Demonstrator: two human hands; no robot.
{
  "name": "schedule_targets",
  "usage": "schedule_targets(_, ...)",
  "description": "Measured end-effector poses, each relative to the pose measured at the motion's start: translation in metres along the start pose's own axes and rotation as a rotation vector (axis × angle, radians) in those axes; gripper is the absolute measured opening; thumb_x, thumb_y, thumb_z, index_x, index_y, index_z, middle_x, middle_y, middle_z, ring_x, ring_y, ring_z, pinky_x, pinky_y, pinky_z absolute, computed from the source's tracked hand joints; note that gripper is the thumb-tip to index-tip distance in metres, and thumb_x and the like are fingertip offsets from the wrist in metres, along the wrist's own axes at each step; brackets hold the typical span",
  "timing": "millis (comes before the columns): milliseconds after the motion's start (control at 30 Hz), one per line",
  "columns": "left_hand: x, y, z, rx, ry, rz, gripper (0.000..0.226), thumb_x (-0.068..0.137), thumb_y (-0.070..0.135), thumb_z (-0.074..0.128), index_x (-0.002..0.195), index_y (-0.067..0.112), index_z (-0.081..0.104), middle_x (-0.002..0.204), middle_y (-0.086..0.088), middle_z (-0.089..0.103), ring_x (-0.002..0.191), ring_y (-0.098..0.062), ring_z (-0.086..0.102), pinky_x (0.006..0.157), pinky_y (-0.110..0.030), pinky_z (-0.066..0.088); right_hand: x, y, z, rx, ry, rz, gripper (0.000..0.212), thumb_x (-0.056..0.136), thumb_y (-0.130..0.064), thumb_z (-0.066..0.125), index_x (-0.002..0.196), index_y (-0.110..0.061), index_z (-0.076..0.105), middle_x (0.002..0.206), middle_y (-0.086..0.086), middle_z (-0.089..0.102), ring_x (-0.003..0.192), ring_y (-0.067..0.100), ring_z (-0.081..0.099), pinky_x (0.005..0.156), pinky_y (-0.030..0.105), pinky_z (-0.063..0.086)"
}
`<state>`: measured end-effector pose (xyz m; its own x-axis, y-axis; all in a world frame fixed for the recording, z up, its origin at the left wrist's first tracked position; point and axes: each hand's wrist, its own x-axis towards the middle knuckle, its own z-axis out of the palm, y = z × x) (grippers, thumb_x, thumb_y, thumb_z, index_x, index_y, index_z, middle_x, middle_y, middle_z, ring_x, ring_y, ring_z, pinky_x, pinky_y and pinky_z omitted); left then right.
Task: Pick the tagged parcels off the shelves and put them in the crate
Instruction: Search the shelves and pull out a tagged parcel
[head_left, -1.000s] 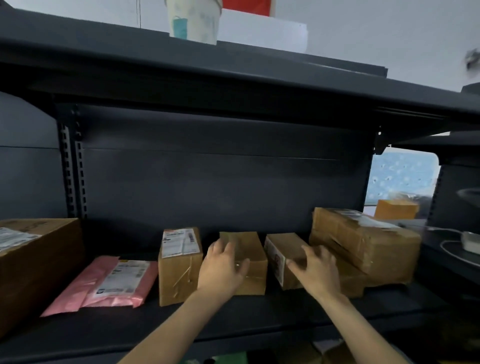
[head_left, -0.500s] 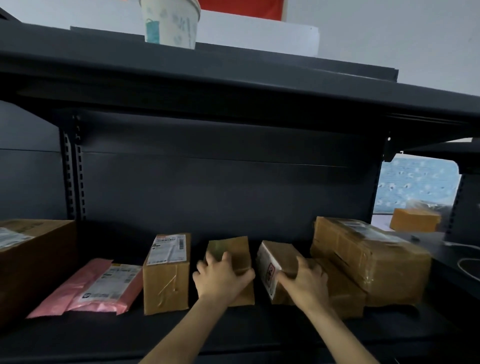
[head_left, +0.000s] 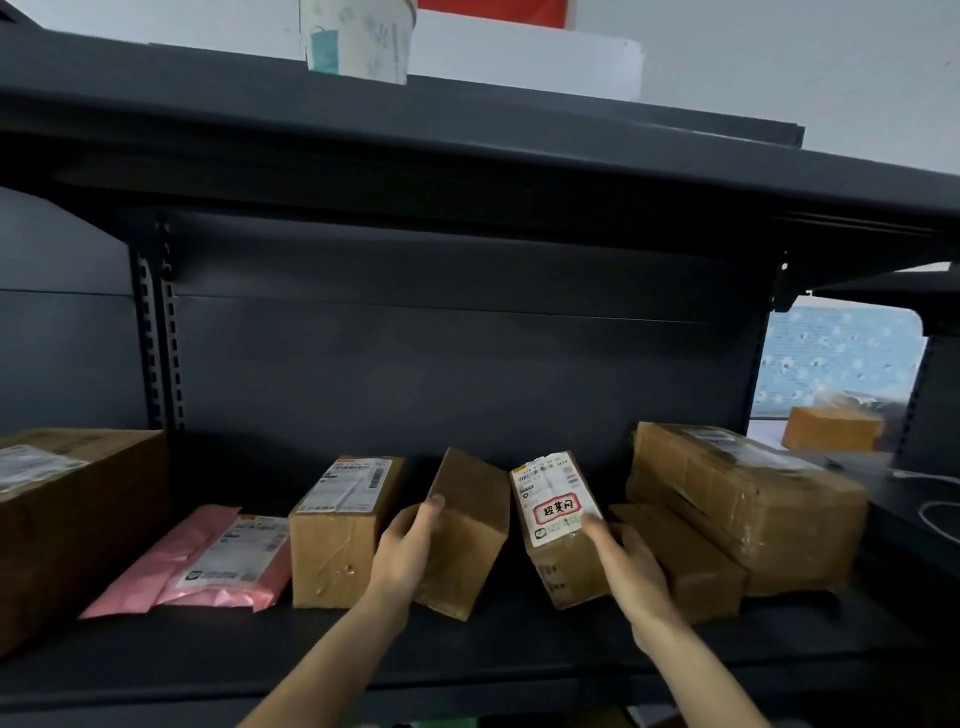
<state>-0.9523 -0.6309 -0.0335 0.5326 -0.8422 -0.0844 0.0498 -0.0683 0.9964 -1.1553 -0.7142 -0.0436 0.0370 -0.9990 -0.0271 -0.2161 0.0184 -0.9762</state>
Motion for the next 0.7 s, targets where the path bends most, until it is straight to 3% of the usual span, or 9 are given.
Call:
schedule_targets(67, -0.001, -0.002, -0.004, -0.028, -0.007, -0.048, 0.058, 0.088, 0.056, 0.046, 0.135, 0.022, 0.046, 0.131, -0.006, 0.052, 0.121, -0.027, 0.046, 0.103, -0.041, 0.033, -0.001, 0.001, 0.006, 0.025, -0.009, 0.041, 0.077, 0.08, -0.06, 0.056, 0.14, -0.016, 0.037, 0.135, 0.009, 0.051, 0.12, 0.027, 0.049, 0.096, 0.038, 0.041)
schedule_targets(167, -0.001, -0.005, -0.008, -0.031, -0.013, -0.073, 0.059, 0.092, 0.053, 0.042, 0.141, 0.021, 0.038, 0.143, -0.008, 0.044, 0.133, -0.028, 0.037, 0.11, -0.042, 0.026, -0.003, 0.001, 0.017, 0.034, -0.037, 0.078, 0.078, 0.081, -0.063, 0.051, 0.143, -0.018, 0.032, 0.142, 0.01, 0.043, 0.128, 0.03, 0.042, 0.106, 0.048, 0.037)
schedule_targets(267, -0.002, -0.003, -0.009, 0.042, 0.021, 0.061, 0.057, 0.095, 0.045, 0.042, 0.146, 0.022, 0.028, 0.149, -0.006, 0.036, 0.138, -0.026, 0.032, 0.111, -0.04, 0.027, -0.005, 0.0, 0.024, 0.043, -0.05, 0.091, 0.077, 0.082, -0.063, 0.05, 0.142, -0.02, 0.032, 0.143, 0.01, 0.042, 0.129, 0.031, 0.041, 0.107, 0.049, 0.036)
schedule_targets(367, -0.002, 0.005, -0.007, 0.354, 0.102, 0.328, 0.063, 0.094, 0.043, 0.045, 0.148, 0.023, 0.02, 0.154, -0.006, 0.028, 0.141, -0.024, 0.027, 0.111, -0.04, 0.029, -0.006, 0.0, 0.024, 0.059, -0.049, 0.095, 0.077, 0.081, -0.064, 0.05, 0.142, -0.019, 0.032, 0.143, 0.01, 0.041, 0.13, 0.031, 0.04, 0.108, 0.049, 0.035)
schedule_targets(433, 0.002, 0.015, 0.0, 0.682, 0.149, 0.444, 0.074, 0.088, 0.057, 0.046, 0.148, 0.024, 0.017, 0.155, -0.009, 0.022, 0.142, -0.028, 0.022, 0.11, -0.043, 0.031, -0.006, 0.0, 0.024, 0.08, -0.045, 0.099, 0.078, 0.082, -0.063, 0.05, 0.143, -0.019, 0.032, 0.144, 0.01, 0.04, 0.13, 0.031, 0.039, 0.108, 0.049, 0.034)
schedule_targets(500, 0.008, 0.028, 0.012, 0.98, 0.156, 0.421, 0.087, 0.079, 0.072, 0.042, 0.147, 0.025, 0.017, 0.157, -0.015, 0.015, 0.143, -0.034, 0.017, 0.109, -0.046, 0.032, -0.006, -0.001, 0.024, 0.087, -0.036, 0.098, 0.077, 0.082, -0.062, 0.05, 0.143, -0.019, 0.031, 0.144, 0.01, 0.04, 0.13, 0.031, 0.039, 0.108, 0.048, 0.034)
schedule_targets(600, 0.014, 0.039, 0.03, 1.244, 0.122, 0.28, 0.101, 0.069, 0.084, 0.04, 0.145, 0.02, 0.024, 0.155, -0.022, 0.014, 0.141, -0.039, 0.02, 0.106, -0.046, 0.034, -0.007, -0.001, 0.02, 0.085, -0.019, 0.084, 0.073, 0.083, -0.061, 0.05, 0.14, -0.019, 0.035, 0.141, 0.011, 0.044, 0.127, 0.03, 0.041, 0.107, 0.047, 0.035)
schedule_targets(700, 0.018, 0.04, 0.038, 1.293, 0.115, 0.171, 0.097, 0.067, 0.083, 0.045, 0.138, 0.017, 0.036, 0.142, -0.02, 0.038, 0.126, -0.034, 0.044, 0.09, -0.04, 0.045, -0.007, 0.001, 0.013, 0.103, 0.001, 0.084, 0.073, 0.083, -0.06, 0.051, 0.14, -0.018, 0.035, 0.14, 0.011, 0.044, 0.127, 0.032, 0.042, 0.107, 0.047, 0.035)
